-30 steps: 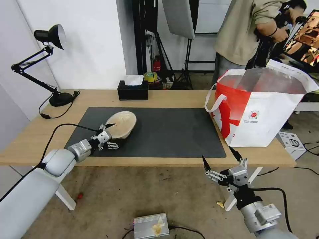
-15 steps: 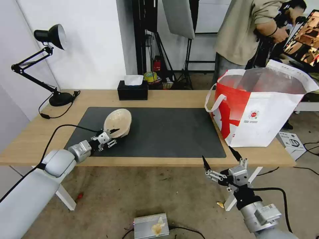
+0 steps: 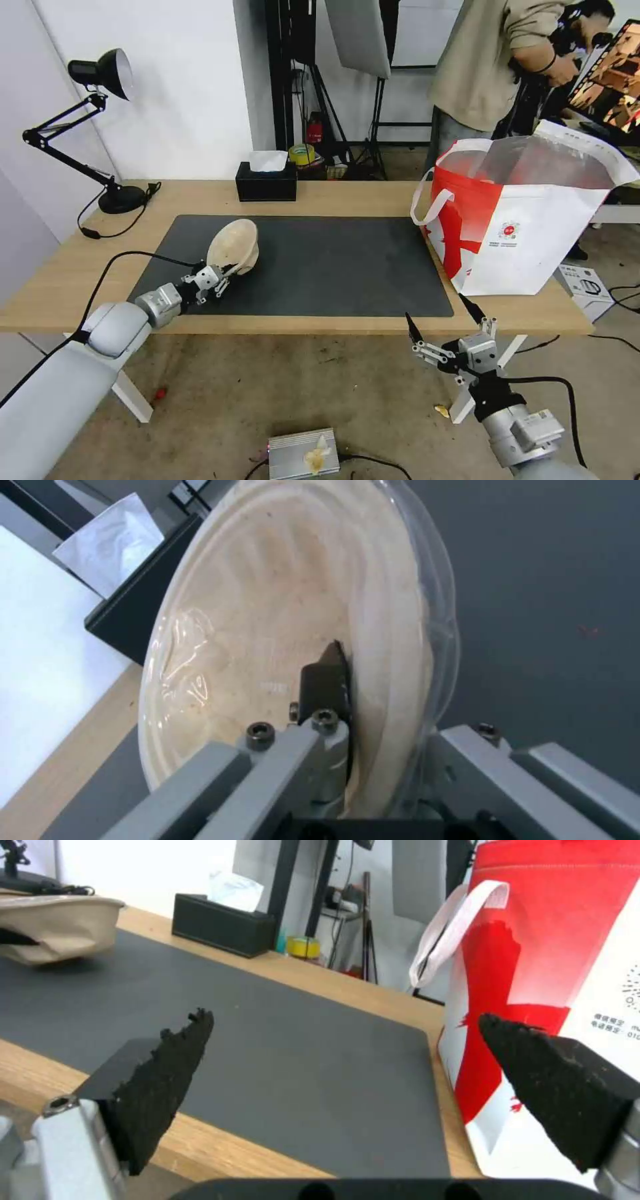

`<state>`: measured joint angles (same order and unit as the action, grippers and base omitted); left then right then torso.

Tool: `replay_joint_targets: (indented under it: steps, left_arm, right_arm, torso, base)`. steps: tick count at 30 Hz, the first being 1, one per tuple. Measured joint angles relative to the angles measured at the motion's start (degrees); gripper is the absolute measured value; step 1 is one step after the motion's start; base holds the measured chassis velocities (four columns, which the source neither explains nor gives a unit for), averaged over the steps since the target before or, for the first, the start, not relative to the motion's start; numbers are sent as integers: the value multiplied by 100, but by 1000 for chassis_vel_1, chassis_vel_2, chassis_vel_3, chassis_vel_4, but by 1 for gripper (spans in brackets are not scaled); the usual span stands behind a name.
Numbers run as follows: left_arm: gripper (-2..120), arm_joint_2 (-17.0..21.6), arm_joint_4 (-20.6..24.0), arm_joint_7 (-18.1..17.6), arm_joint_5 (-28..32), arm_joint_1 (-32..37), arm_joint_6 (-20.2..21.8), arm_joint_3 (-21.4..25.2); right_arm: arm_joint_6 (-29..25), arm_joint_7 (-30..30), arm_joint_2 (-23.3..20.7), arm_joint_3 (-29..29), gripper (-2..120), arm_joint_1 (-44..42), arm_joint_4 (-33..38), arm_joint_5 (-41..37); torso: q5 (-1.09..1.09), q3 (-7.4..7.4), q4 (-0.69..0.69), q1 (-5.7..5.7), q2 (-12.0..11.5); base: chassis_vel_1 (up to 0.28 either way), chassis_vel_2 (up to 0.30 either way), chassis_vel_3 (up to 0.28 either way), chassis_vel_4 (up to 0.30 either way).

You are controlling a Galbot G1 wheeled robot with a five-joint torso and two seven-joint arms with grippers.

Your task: Pick up the trash from the table and place it into the takeout bag.

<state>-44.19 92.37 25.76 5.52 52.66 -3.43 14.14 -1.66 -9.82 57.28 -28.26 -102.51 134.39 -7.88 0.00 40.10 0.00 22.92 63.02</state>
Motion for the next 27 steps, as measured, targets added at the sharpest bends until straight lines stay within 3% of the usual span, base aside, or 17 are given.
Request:
replay_joint_targets:
  steps: [11,21,27]
  left_arm:
    - [2,12,151,-26,63,56,-14,61]
    - [2,234,649,-324,542,91,-145,46]
    - [2,559,1061,-508,982,-25,-241,-181]
  right_arm:
    - [0,0,0,0,100,0,0,0]
    - [0,0,0,0,100,0,0,0]
    - [0,0,0,0,100,0,0,0]
  torso:
    - [0,0,0,0,0]
    - [0,0,0,0,0]
    - [0,0,0,0,0]
  base:
    - [0,0,0,0]
    - [0,0,0,0]
    - [0,0,0,0]
